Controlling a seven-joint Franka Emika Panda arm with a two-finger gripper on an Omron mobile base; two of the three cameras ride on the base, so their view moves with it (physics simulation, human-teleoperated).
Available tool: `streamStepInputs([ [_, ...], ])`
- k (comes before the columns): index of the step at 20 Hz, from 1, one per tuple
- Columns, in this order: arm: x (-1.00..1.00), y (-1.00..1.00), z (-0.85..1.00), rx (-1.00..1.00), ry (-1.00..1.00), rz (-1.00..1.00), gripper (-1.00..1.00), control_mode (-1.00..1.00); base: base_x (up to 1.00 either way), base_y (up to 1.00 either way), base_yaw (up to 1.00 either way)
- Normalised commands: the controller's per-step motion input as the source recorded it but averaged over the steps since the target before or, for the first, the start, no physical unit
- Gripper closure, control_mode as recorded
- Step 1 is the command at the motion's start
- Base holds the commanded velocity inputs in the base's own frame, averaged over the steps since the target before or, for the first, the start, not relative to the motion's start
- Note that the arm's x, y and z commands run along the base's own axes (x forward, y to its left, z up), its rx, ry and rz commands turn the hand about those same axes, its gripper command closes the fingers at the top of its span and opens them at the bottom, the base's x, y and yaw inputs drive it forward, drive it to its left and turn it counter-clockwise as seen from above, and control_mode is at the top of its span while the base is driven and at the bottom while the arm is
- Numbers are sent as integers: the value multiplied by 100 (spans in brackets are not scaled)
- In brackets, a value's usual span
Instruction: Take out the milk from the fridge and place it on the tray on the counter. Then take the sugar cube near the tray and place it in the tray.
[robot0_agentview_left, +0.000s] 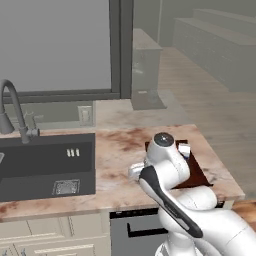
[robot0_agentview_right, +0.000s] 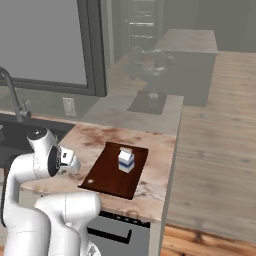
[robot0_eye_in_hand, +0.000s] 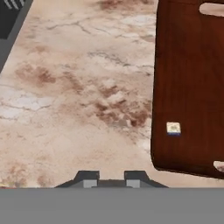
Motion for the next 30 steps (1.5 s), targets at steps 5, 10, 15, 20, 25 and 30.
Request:
streamStepInputs([
  [5, 0, -91, 21, 4, -1, -19, 100, -100, 0, 0, 0],
  [10, 9, -62, 2, 5, 0, -16, 100, -100, 0, 0, 0],
  [15, 9, -41, -2, 0, 0, -6, 100, -100, 0, 0, 0],
  [20, 11, -24, -20, 2, 0, -8, 100, -100, 0, 0, 0],
  [25, 18, -8, -32, 2, 0, -5, 100, -100, 0, 0, 0],
  [30, 16, 0, -33, 1, 0, -1, 100, -100, 0, 0, 0],
])
